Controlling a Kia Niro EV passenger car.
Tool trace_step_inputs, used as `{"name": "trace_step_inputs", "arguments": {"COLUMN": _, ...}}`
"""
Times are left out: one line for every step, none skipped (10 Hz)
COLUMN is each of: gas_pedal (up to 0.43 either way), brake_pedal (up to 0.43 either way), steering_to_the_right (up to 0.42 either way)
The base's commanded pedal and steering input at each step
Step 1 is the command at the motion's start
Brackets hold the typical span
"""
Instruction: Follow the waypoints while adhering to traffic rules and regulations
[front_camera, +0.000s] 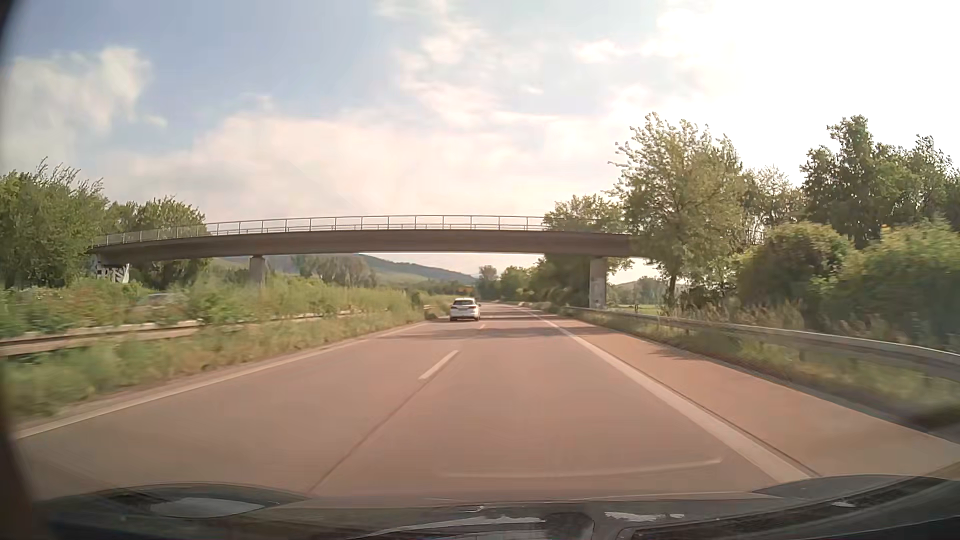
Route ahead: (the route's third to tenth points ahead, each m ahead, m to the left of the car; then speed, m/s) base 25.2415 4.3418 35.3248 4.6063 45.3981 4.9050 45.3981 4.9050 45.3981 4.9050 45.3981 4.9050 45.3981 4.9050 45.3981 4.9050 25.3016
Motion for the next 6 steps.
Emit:
{"name": "trace_step_inputs", "arguments": {"gas_pedal": 0.118, "brake_pedal": 0.0, "steering_to_the_right": -0.004}}
{"name": "trace_step_inputs", "arguments": {"gas_pedal": 0.118, "brake_pedal": 0.0, "steering_to_the_right": -0.004}}
{"name": "trace_step_inputs", "arguments": {"gas_pedal": 0.118, "brake_pedal": 0.0, "steering_to_the_right": -0.004}}
{"name": "trace_step_inputs", "arguments": {"gas_pedal": 0.118, "brake_pedal": 0.0, "steering_to_the_right": -0.004}}
{"name": "trace_step_inputs", "arguments": {"gas_pedal": 0.118, "brake_pedal": 0.0, "steering_to_the_right": -0.004}}
{"name": "trace_step_inputs", "arguments": {"gas_pedal": 0.118, "brake_pedal": 0.0, "steering_to_the_right": -0.004}}
